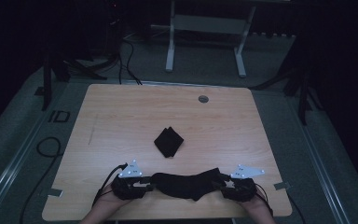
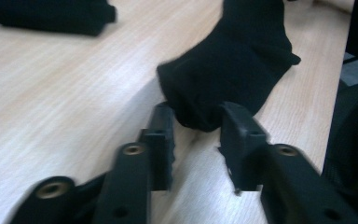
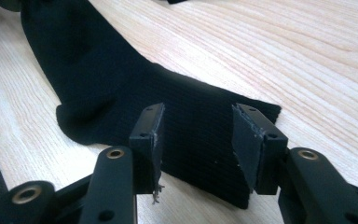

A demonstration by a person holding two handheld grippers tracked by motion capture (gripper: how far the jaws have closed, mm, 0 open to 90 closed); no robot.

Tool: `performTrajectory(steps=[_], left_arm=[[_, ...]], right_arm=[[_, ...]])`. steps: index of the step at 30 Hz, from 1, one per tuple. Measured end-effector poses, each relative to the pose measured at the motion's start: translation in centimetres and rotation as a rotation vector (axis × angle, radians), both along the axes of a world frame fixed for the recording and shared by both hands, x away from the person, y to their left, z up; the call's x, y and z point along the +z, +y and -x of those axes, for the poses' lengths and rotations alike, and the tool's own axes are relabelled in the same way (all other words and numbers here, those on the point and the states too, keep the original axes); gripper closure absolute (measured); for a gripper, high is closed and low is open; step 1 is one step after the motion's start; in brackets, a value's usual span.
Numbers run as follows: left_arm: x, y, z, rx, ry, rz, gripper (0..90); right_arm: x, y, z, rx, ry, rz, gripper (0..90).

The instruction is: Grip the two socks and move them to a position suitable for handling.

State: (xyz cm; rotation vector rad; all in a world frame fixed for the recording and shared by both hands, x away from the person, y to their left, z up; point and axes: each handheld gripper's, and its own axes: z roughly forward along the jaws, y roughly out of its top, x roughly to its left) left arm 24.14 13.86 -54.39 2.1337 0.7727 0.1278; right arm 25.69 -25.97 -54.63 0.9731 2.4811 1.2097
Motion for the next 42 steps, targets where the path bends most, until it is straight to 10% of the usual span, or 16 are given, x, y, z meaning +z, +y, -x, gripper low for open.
performTrajectory(steps=[9,14,27,42], left_arm=[[1.6,1.4,0.9,0.024,-0.041,0.020,60.9],[1.4,-0.2,0.7,-0.015,-0.059,0.034,86.2],[-2.1,-3.2,-1.8,-0.056,0.027,-0.082,89.9],[-2.5,-2.4,-2.1,-0.047,0.041,-0.051,90.0]], right_arm=[[1.7,-0.6,-0.5,-0.019,-0.049,-0.018,56.6],[2.2,0.0,-1.0,-0.008,-0.085,0.010,89.0],[-0.9,0.9,-2.5,0.008,-0.021,0.081,89.9],[-1.9,0.3,-0.7,-0.011,-0.003,0.065,87.5]])
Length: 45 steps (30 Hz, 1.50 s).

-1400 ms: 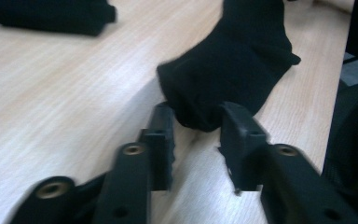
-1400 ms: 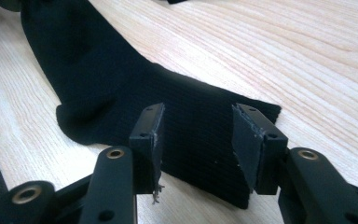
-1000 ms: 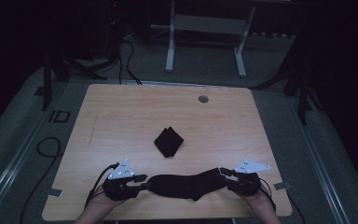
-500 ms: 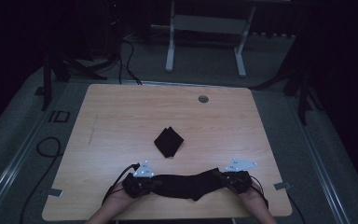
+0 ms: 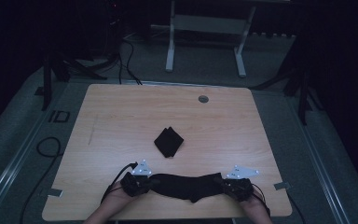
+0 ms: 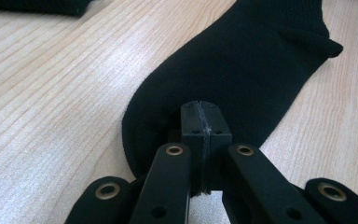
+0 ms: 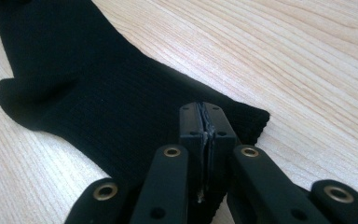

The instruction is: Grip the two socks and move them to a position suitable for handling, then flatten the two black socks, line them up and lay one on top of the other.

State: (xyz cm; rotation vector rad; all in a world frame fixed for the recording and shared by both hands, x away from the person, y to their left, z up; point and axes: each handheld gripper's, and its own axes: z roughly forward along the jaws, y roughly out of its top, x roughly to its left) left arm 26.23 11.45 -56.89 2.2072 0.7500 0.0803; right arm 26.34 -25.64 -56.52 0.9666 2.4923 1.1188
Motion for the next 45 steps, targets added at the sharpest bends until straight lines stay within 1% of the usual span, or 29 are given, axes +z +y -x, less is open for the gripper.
performTrajectory(steps=[4,7,9,10,12,13,15,16,18,19,20,23,24,25,27,29,30,33,34,36,37,38,39,40,41,42,43,44,45], left_arm=[[0.0,0.0,0.0,-0.001,0.004,0.003,89.9],[0.1,0.1,0.0,0.003,0.001,0.010,89.8],[0.6,0.4,0.2,0.007,-0.016,0.045,89.4],[1.0,0.6,0.3,0.011,-0.031,0.072,84.5],[1.8,1.1,0.6,0.025,-0.074,0.115,79.7],[2.2,1.4,0.7,0.031,-0.098,0.120,79.5],[2.8,1.9,0.9,0.036,-0.121,0.129,75.8],[2.9,2.1,1.0,0.035,-0.130,0.137,74.3],[2.9,2.6,1.2,0.041,-0.138,0.142,66.5],[2.9,2.9,1.2,0.044,-0.133,0.140,61.4],[2.7,3.1,1.3,0.046,-0.136,0.139,59.5],[2.4,3.7,1.4,0.077,-0.137,0.122,46.8],[2.4,3.7,1.4,0.077,-0.137,0.122,45.1],[2.4,3.9,1.4,0.084,-0.137,0.121,45.1],[2.4,4.1,1.2,0.097,-0.126,0.132,38.1],[2.5,4.3,1.2,0.107,-0.134,0.128,34.9],[2.5,4.3,1.1,0.110,-0.131,0.127,33.3],[2.1,4.3,1.1,0.118,-0.129,0.106,33.0],[2.0,4.3,1.1,0.120,-0.128,0.089,33.0],[1.8,4.2,1.0,0.127,-0.116,0.073,33.1],[1.7,4.3,1.0,0.128,-0.115,0.069,33.1],[1.7,4.3,1.0,0.129,-0.116,0.066,33.1],[1.7,4.3,1.0,0.131,-0.119,0.065,33.1],[1.8,4.4,1.0,0.140,-0.127,0.066,33.1],[1.8,4.4,1.0,0.140,-0.127,0.066,33.2],[1.8,4.5,0.9,0.144,-0.129,0.069,33.2],[1.8,4.5,0.9,0.145,-0.130,0.075,33.2],[1.8,4.6,0.9,0.150,-0.131,0.074,33.2],[1.8,4.6,0.9,0.154,-0.131,0.073,33.2]], right_arm=[[0.0,0.1,-0.2,-0.002,0.003,-0.004,87.0],[0.3,0.1,-0.2,0.004,0.018,-0.005,82.5],[0.7,-0.1,-0.3,0.006,0.017,-0.024,80.3],[1.1,-0.2,-0.3,0.011,0.018,-0.041,78.3],[2.0,-0.2,-0.5,0.015,0.005,-0.060,69.5],[2.4,-0.2,-0.6,0.019,-0.008,-0.068,66.1],[3.1,0.0,-1.1,0.020,-0.022,-0.086,53.2],[3.4,0.2,-1.4,0.013,-0.028,-0.096,49.3],[4.1,0.6,-1.9,0.026,-0.035,-0.115,43.6],[4.4,0.9,-2.2,0.038,-0.040,-0.117,39.7],[4.7,1.3,-2.6,0.047,-0.045,-0.112,37.6],[5.6,2.7,-4.3,0.065,-0.053,-0.105,35.0],[5.9,3.1,-4.8,0.068,-0.061,-0.105,34.2],[5.9,3.1,-4.8,0.068,-0.061,-0.105,34.2],[6.5,3.9,-5.8,0.080,-0.066,-0.121,29.4],[6.9,4.8,-6.7,0.097,-0.074,-0.112,22.5],[7.1,5.2,-7.1,0.103,-0.074,-0.108,22.1],[7.5,6.5,-8.2,0.119,-0.084,-0.096,19.5],[7.6,7.4,-8.9,0.124,-0.076,-0.096,15.4],[7.6,7.8,-9.2,0.127,-0.076,-0.093,15.0],[7.5,8.9,-9.8,0.142,-0.071,-0.080,13.6],[7.5,8.9,-9.8,0.142,-0.071,-0.080,13.6],[7.4,9.4,-10.1,0.146,-0.065,-0.080,13.6],[7.1,10.5,-10.7,0.162,-0.049,-0.073,14.2],[7.0,11.1,-11.1,0.165,-0.048,-0.065,16.9],[7.0,11.1,-11.1,0.165,-0.048,-0.065,16.9],[6.8,12.1,-11.8,0.181,-0.044,-0.049,26.7],[6.8,12.1,-11.8,0.181,-0.044,-0.049,26.7],[6.6,13.2,-12.5,0.179,-0.031,-0.039,36.5]])
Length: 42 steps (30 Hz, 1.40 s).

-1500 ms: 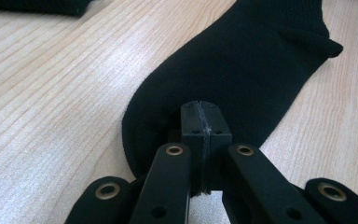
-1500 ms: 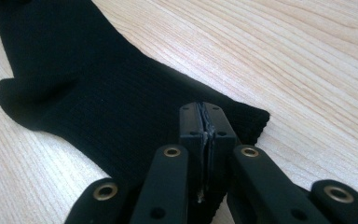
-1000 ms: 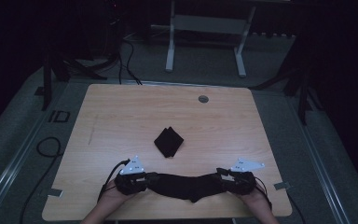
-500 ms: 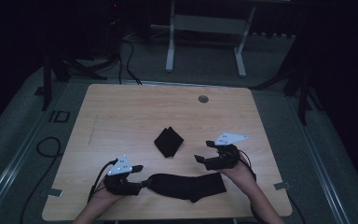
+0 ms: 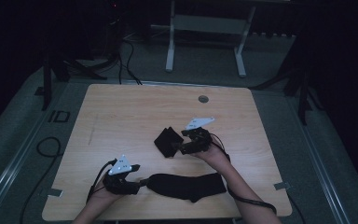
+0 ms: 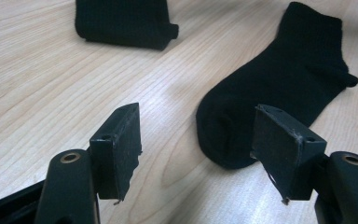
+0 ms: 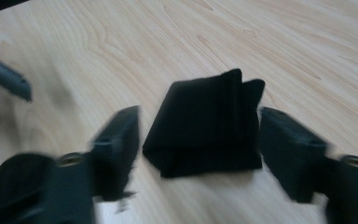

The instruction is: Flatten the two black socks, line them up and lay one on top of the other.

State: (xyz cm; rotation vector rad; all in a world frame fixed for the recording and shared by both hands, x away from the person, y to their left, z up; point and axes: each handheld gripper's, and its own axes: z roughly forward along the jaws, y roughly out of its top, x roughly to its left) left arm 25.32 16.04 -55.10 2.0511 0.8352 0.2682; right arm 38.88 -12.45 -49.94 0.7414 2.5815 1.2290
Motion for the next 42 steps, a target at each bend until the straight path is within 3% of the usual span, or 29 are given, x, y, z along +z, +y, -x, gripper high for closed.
performTrajectory(steps=[5,10,11,12,15,17,19,20,21,24,27,30,33,36,37,38,39,40,42], left_arm=[[-0.1,0.2,-0.1,0.018,0.004,0.000,33.2],[-0.1,0.4,-0.1,0.017,0.008,0.013,33.7],[-0.1,0.4,-0.1,0.016,0.006,0.015,33.8],[-0.1,0.4,-0.1,0.016,0.006,0.015,33.8],[-0.1,0.4,-0.1,0.015,0.009,0.016,33.8],[-0.1,0.4,-0.1,0.016,0.010,0.013,33.8],[-0.1,0.4,-0.1,0.015,0.009,0.010,33.8],[-0.1,0.4,-0.1,0.017,0.008,0.010,33.8],[-0.1,0.4,-0.1,0.017,0.008,0.010,33.8],[-0.1,0.4,-0.2,0.024,0.010,0.016,33.9],[0.0,0.5,-0.3,0.040,0.012,0.025,34.8],[0.0,0.6,-0.5,0.060,0.013,0.031,34.9],[-0.1,0.6,-0.9,0.086,0.013,0.021,34.9],[-0.1,0.3,-1.6,0.118,0.009,0.005,34.9],[-0.1,0.3,-1.8,0.126,0.007,0.004,34.9],[0.0,0.2,-2.0,0.135,0.005,0.010,34.9],[0.1,0.1,-2.1,0.142,-0.006,0.013,34.9],[0.3,0.0,-2.2,0.143,-0.015,0.019,37.8],[0.8,-0.3,-2.4,0.134,-0.033,0.020,39.8]], right_arm=[[-0.5,2.0,-1.2,0.001,-0.001,0.027,43.7],[-2.1,4.1,-3.1,-0.030,0.024,0.100,38.9],[-3.0,4.5,-3.7,-0.047,0.035,0.136,38.6],[-3.0,4.5,-3.7,-0.047,0.035,0.136,38.6],[-4.8,5.5,-3.9,-0.029,0.052,0.219,42.2],[-5.2,5.7,-3.8,-0.018,0.060,0.237,43.3],[-5.4,5.6,-3.7,-0.029,0.062,0.207,48.1],[-5.4,5.5,-3.5,-0.026,0.055,0.202,61.7],[-5.4,5.5,-3.5,-0.026,0.055,0.202,61.7],[-5.3,5.8,-3.0,-0.009,0.048,0.206,74.0],[-5.2,5.8,-3.0,-0.020,0.057,0.200,76.3],[-4.7,5.4,-2.7,-0.022,0.063,0.163,77.4],[-3.2,4.5,-2.2,-0.005,0.065,0.091,77.5],[-0.5,3.4,-1.0,0.018,0.051,0.006,77.4],[-0.5,3.4,-1.0,0.018,0.051,0.006,77.4],[0.8,2.9,-0.4,0.035,0.053,-0.049,77.4],[0.8,2.9,-0.4,0.035,0.053,-0.049,77.4],[1.8,2.6,0.4,0.079,0.067,-0.090,77.4],[2.1,2.5,0.8,0.095,0.068,-0.100,77.4]])
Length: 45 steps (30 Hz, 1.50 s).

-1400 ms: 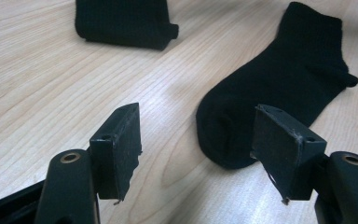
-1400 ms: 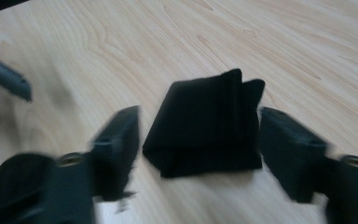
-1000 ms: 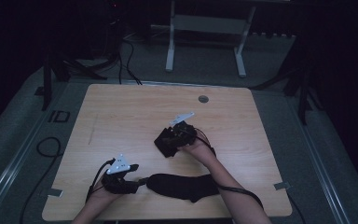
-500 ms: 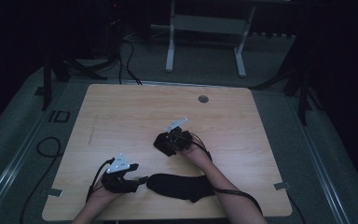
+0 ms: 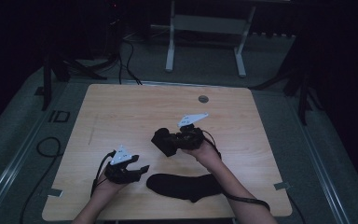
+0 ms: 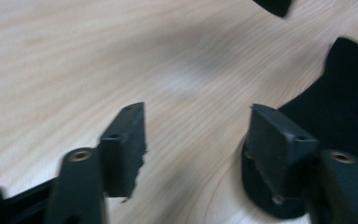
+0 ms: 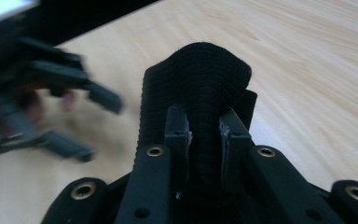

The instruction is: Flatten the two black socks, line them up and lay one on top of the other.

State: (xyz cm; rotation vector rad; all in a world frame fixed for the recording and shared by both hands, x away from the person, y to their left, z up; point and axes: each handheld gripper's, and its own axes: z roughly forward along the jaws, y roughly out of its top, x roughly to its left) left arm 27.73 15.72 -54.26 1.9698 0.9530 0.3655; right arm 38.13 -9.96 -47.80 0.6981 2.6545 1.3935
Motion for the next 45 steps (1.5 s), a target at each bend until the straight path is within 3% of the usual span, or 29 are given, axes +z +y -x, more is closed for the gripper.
performTrajectory(steps=[1,4,7,10,12,18,22,23,26,27,28,29,30,31,37,42,45], left_arm=[[0.3,-0.2,-0.1,0.000,-0.007,-0.006,42.4],[0.9,-0.8,-0.7,-0.003,-0.018,0.005,43.5],[1.6,-1.3,-1.0,-0.040,-0.046,0.053,43.9],[2.4,-1.9,-1.0,-0.076,-0.078,0.069,43.9],[2.8,-2.1,-1.0,-0.094,-0.095,0.058,43.9],[3.2,-2.7,-1.0,-0.120,-0.123,0.021,43.8],[3.3,-3.1,-0.6,-0.168,-0.156,0.015,44.5],[3.3,-3.4,-0.4,-0.179,-0.177,-0.005,45.5],[3.3,-3.5,-0.3,-0.197,-0.178,-0.002,57.4],[3.3,-3.6,-0.3,-0.190,-0.179,-0.006,57.4],[3.4,-3.7,-0.3,-0.191,-0.177,-0.012,73.7],[3.4,-3.8,-0.3,-0.191,-0.173,-0.012,79.6],[3.4,-3.9,-0.3,-0.175,-0.172,-0.015,79.6],[3.6,-3.9,-0.4,-0.174,-0.150,0.008,85.6],[3.8,-3.5,-0.8,-0.158,-0.123,-0.009,87.2],[3.7,-2.9,-1.1,-0.139,-0.094,-0.015,87.3],[3.7,-2.8,-1.2,-0.128,-0.097,-0.030,87.2]], right_arm=[[0.4,-0.2,0.8,0.036,0.012,-0.020,77.4],[0.7,-0.2,1.7,0.065,0.014,-0.024,77.3],[0.9,-0.3,2.7,0.097,0.007,-0.028,77.2],[0.9,-0.5,3.3,0.126,0.013,-0.029,76.9],[0.8,-0.7,3.7,0.133,-0.003,-0.013,76.8],[0.6,-1.2,4.2,0.168,0.001,-0.023,76.8],[0.3,-1.4,4.1,0.182,0.023,-0.026,76.7],[0.1,-1.4,4.2,0.199,0.033,-0.022,76.6],[0.0,-1.5,4.2,0.195,0.027,-0.017,76.5],[0.0,-1.5,4.2,0.192,0.024,-0.018,76.5],[0.0,-1.6,4.0,0.179,0.028,-0.026,76.5],[0.0,-1.7,4.0,0.176,0.023,-0.024,76.3],[0.0,-1.7,4.0,0.176,0.023,-0.024,76.3],[0.2,-1.9,3.9,0.160,0.021,-0.032,76.0],[0.9,-2.6,3.8,0.140,-0.003,-0.056,76.5],[2.0,-4.1,3.4,0.089,-0.024,-0.099,77.2],[2.6,-5.4,3.0,0.047,-0.038,-0.119,77.2]])
